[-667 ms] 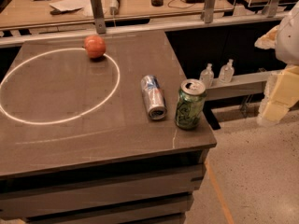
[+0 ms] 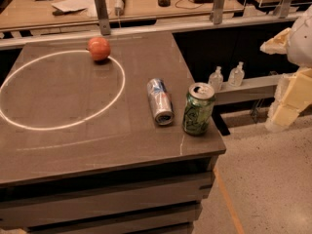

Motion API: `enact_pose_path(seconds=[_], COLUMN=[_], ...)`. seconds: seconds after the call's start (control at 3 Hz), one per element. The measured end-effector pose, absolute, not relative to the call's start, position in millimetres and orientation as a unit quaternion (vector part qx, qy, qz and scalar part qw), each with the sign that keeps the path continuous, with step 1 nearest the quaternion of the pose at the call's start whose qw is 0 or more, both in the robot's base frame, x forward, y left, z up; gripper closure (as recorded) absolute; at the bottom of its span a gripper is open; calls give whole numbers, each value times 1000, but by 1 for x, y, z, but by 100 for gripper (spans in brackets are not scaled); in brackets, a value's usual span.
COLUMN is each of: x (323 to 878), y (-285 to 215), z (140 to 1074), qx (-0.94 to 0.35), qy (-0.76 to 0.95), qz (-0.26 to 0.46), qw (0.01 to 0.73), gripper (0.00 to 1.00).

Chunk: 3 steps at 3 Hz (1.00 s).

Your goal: Knock green can over

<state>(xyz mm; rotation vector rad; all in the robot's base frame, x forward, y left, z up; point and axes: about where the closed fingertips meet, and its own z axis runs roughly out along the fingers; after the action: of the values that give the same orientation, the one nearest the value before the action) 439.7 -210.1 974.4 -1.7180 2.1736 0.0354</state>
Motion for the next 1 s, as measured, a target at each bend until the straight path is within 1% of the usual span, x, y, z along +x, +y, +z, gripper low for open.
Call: enact_pose_path(seconds=[0.33, 0.67, 1.0], x=[447, 452, 459], y=[-199, -180, -143], z=[949, 936, 933], qx=[-615, -606, -577], qy=[747, 716, 670], qz=[87, 146, 218], qw=[236, 315, 413], gripper=[0, 0, 0])
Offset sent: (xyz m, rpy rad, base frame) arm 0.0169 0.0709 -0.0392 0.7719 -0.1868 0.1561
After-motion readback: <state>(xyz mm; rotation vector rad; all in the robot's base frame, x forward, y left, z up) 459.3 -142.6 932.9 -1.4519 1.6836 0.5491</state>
